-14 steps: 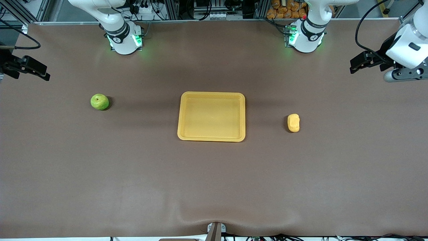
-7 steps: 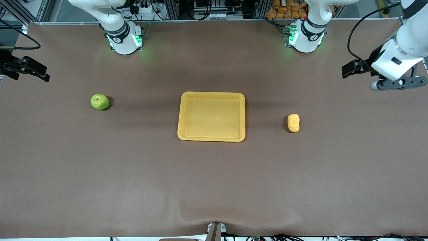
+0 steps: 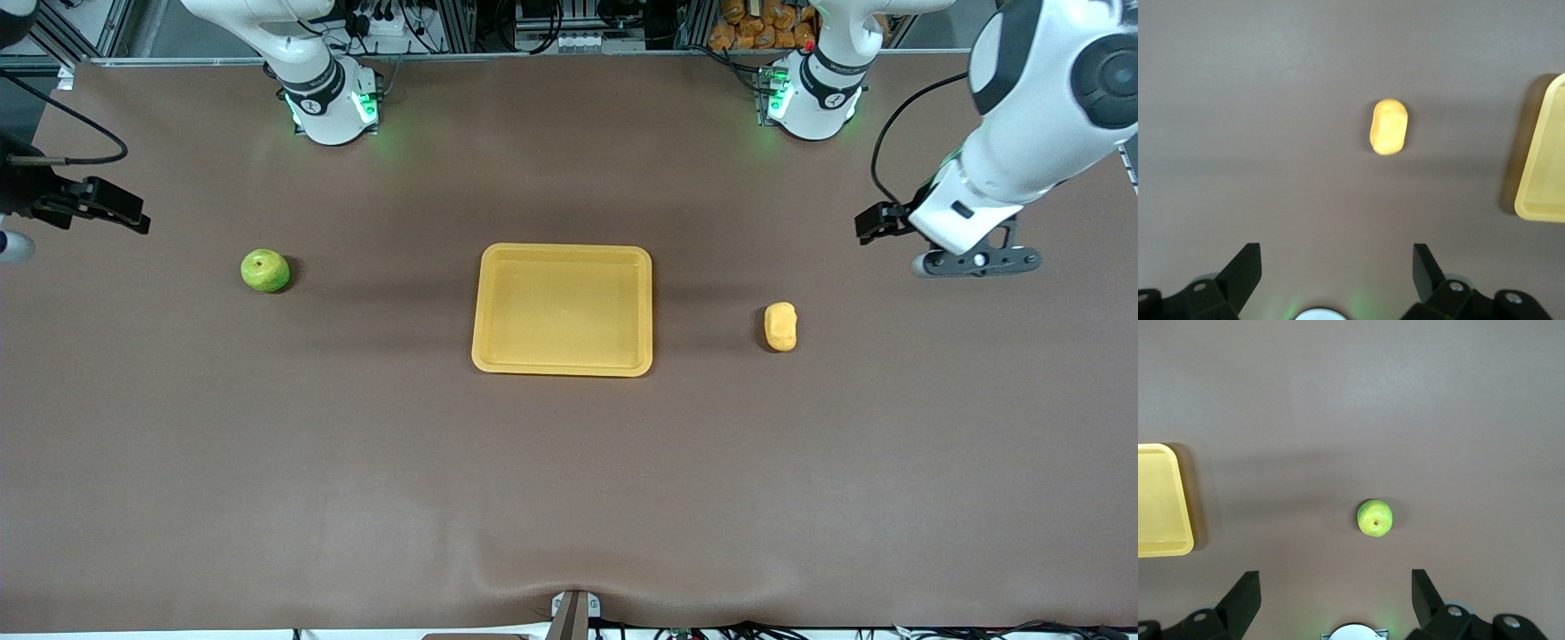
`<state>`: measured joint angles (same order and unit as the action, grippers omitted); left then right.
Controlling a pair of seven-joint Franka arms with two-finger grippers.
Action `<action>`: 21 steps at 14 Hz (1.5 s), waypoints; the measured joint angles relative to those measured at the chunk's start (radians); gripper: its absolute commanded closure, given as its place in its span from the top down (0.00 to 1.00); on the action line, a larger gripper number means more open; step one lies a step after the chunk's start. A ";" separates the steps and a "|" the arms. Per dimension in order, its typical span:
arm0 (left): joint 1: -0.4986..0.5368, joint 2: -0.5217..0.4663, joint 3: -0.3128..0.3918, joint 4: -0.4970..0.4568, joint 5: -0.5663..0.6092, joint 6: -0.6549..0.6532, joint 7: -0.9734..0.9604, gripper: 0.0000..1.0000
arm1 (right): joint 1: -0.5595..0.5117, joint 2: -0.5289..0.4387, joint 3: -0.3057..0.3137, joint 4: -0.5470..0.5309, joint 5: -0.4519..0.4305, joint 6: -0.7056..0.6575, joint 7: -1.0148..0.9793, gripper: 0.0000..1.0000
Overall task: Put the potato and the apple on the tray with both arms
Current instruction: 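Move the left gripper toward the yellow potato while the right gripper approaches the apple, then close the left gripper on the potato while the right gripper grasps the apple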
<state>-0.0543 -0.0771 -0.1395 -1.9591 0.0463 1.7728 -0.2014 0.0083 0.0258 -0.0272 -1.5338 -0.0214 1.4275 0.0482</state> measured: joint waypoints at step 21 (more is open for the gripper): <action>-0.001 0.275 -0.052 -0.229 0.000 0.542 -0.023 1.00 | -0.079 0.204 -0.021 -0.078 0.000 0.099 0.001 1.00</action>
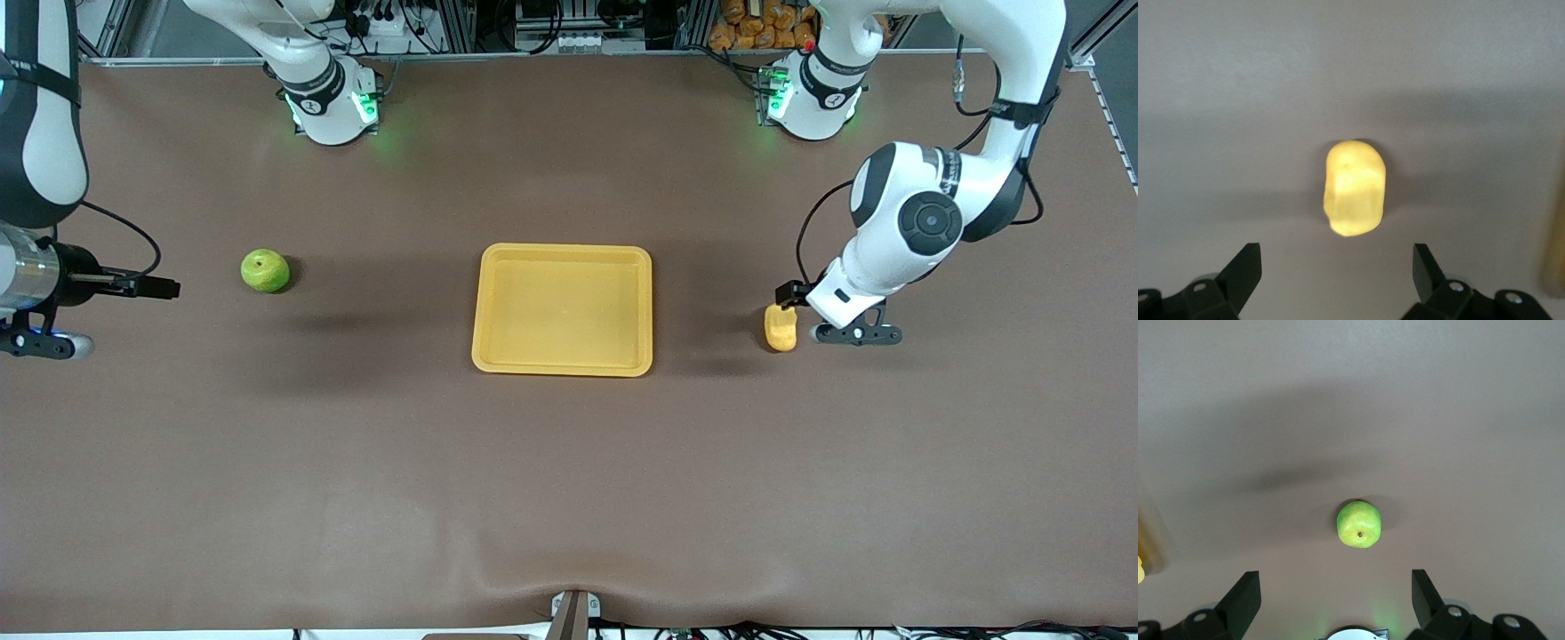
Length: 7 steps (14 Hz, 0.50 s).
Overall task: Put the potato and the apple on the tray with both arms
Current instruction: 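Close the left gripper on the potato while the right gripper grasps the apple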
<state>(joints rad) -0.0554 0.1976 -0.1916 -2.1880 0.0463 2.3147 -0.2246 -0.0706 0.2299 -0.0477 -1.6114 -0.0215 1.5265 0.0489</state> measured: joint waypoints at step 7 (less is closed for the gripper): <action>-0.008 0.127 -0.013 -0.002 0.000 0.123 -0.017 0.96 | -0.019 0.003 0.000 -0.126 0.000 0.064 0.001 1.00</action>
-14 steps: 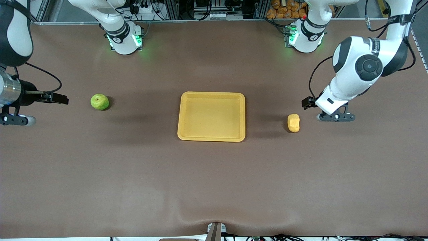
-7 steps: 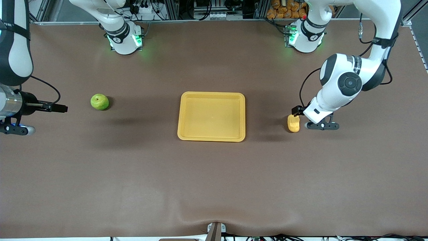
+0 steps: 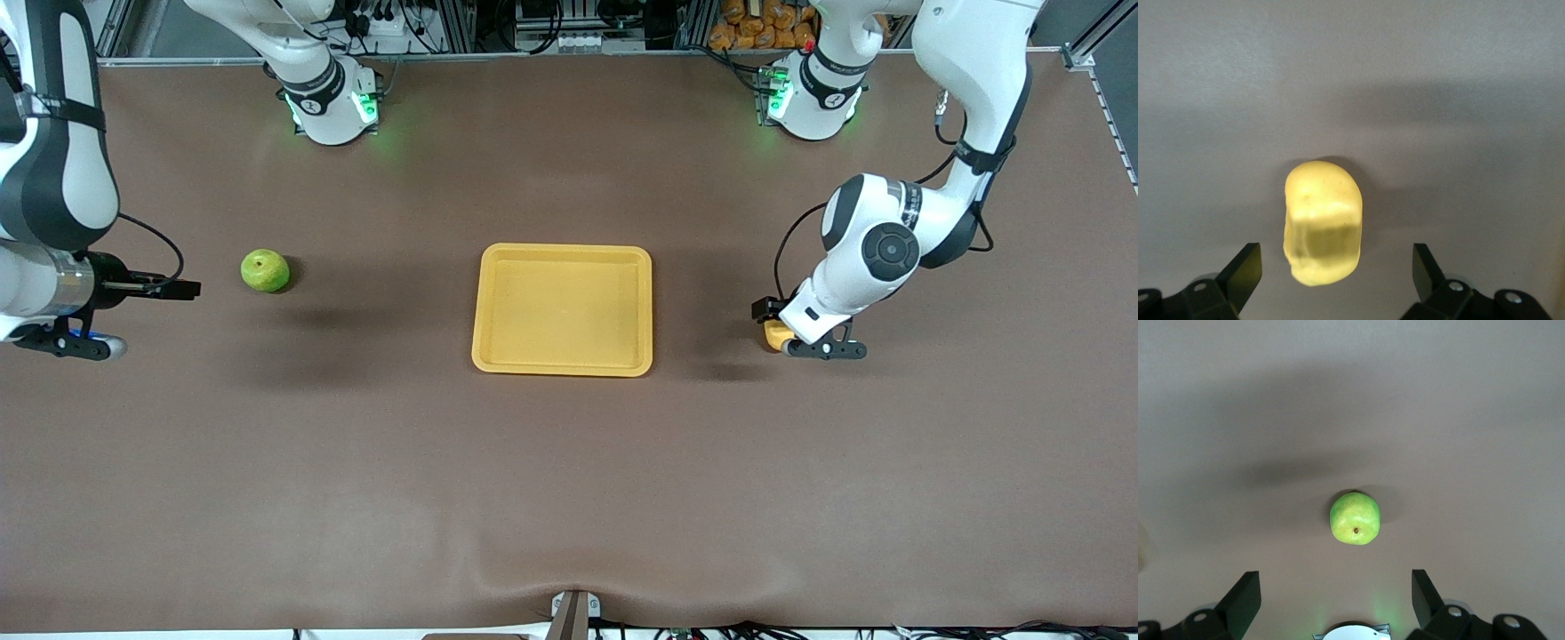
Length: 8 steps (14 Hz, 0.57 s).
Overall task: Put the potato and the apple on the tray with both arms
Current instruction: 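Close the left gripper on the potato while the right gripper grasps the apple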
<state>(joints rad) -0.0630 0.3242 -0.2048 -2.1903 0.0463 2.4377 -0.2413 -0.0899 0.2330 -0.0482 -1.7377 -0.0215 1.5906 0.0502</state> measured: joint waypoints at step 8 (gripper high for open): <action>0.001 0.038 0.002 0.000 0.044 0.019 0.000 0.83 | -0.024 0.002 -0.001 -0.169 0.000 0.113 0.005 1.00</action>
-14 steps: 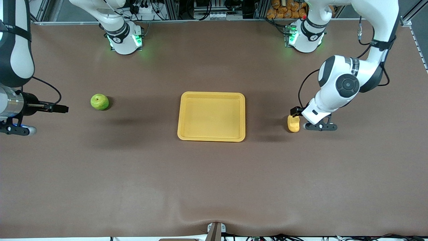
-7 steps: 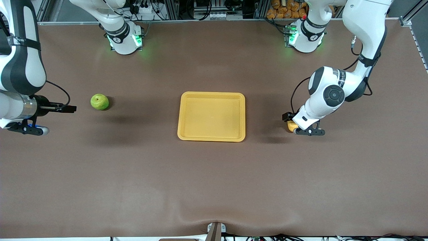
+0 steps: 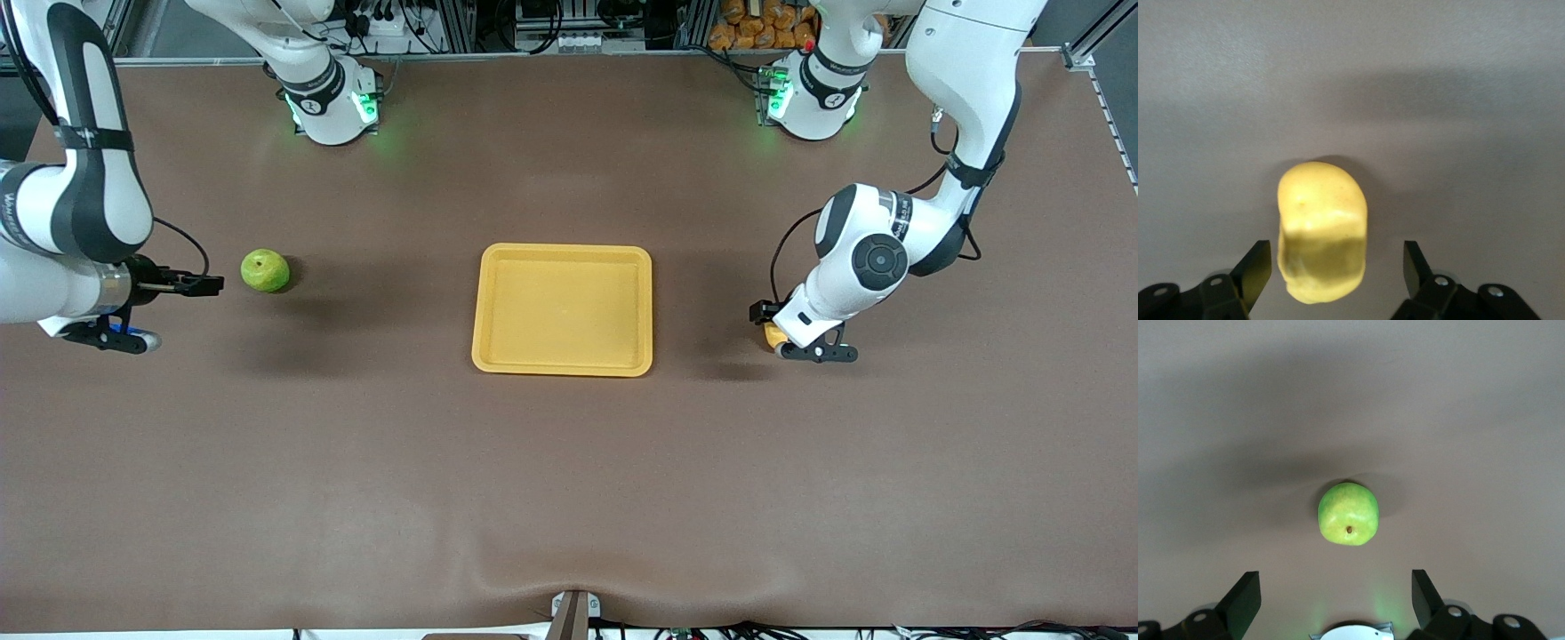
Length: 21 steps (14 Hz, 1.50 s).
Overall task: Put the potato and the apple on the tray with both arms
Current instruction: 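Close the left gripper on the potato while the right gripper grasps the apple, then carry the potato with the left gripper over the yellow tray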
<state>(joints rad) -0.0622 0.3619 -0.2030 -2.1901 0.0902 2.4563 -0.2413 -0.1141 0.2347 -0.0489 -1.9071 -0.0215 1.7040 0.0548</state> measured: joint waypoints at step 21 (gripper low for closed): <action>0.002 0.015 0.001 0.001 0.024 0.003 0.000 0.18 | -0.016 -0.005 -0.003 -0.347 0.000 0.411 0.003 1.00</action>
<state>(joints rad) -0.0600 0.3772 -0.2024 -2.1887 0.1146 2.4597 -0.2413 -0.1299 0.2300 -0.0517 -2.2538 -0.0214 2.1151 0.0581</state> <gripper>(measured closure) 0.489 0.000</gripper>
